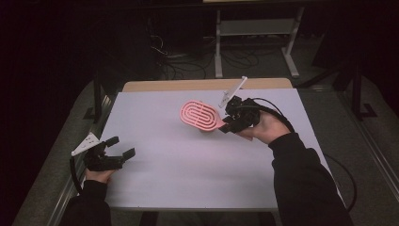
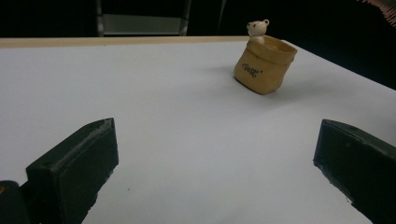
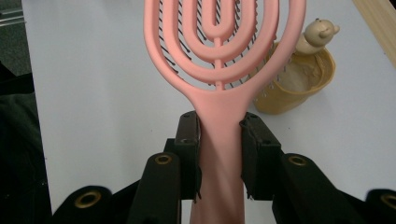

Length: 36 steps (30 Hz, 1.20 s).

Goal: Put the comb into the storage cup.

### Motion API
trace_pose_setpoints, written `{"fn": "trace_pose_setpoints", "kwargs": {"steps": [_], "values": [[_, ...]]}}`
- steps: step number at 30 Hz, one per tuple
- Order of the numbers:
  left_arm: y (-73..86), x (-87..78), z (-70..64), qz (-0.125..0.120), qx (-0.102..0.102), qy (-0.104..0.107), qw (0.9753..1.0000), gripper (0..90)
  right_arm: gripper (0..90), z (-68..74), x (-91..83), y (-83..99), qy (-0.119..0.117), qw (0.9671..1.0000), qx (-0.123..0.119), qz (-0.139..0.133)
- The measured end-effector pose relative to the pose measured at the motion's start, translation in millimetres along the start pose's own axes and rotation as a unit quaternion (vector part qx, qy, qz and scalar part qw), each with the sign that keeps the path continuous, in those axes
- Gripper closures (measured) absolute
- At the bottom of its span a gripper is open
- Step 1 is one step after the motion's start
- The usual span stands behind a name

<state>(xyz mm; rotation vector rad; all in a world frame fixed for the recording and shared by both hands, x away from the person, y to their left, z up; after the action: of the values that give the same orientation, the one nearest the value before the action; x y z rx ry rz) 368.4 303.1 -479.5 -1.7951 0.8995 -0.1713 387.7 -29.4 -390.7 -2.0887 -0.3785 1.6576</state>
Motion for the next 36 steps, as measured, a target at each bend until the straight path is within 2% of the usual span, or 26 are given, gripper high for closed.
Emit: {"fn": "trace_pose_setpoints", "kwargs": {"steps": [6,9,13,19,25,28,33,36], "values": [[-12.9,2.6,-7.7,-0.012,-0.011,0.013,0.9998,0.0,69.2,-2.7,1.1,-12.8,0.001,1.0000,-0.004,-0.001],[-20.6,6.6,-15.8,-0.011,-0.002,0.019,0.9998,0.0,69.2,-5.4,0.5,-21.5,0.003,0.9999,-0.009,-0.003],[-28.0,11.0,-23.6,-0.012,0.000,0.025,0.9996,0.0,69.2,-6.0,1.1,-27.4,0.005,0.9999,-0.015,-0.002],[-41.0,20.2,-41.6,0.009,0.009,0.043,0.9990,0.0,69.2,-6.1,-0.5,-35.7,0.006,0.9998,-0.018,-0.007],[-53.2,27.4,-55.5,0.017,0.008,0.057,0.9982,0.0,69.2,-7.7,1.0,-39.6,0.006,0.9997,-0.017,-0.014],[-58.1,32.6,-61.7,0.022,0.001,0.065,0.9977,0.0,69.2,-8.1,1.1,-41.5,0.006,0.9998,-0.016,-0.014],[-61.5,39.8,-65.0,0.036,-0.011,0.057,0.9977,0.0,69.2,-9.6,1.7,-50.5,0.009,0.9995,-0.023,-0.021],[-63.1,42.0,-67.6,0.039,-0.018,0.060,0.9972,0.0,69.2,-9.8,2.5,-52.7,0.009,0.9995,-0.024,-0.019]]}}
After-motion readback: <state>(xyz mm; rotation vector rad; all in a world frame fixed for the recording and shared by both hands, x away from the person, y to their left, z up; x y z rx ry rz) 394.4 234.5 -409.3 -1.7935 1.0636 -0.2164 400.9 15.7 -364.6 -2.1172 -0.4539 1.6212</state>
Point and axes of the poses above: each handheld gripper's, and its own axes: x roughly forward along the jaws, y roughly out of its underside, z roughly to its left, the point moved 10 cm from there along x, roughly forward along the jaws, and after that the axes turned 13 degrees about -x, right-handed, at the moved point
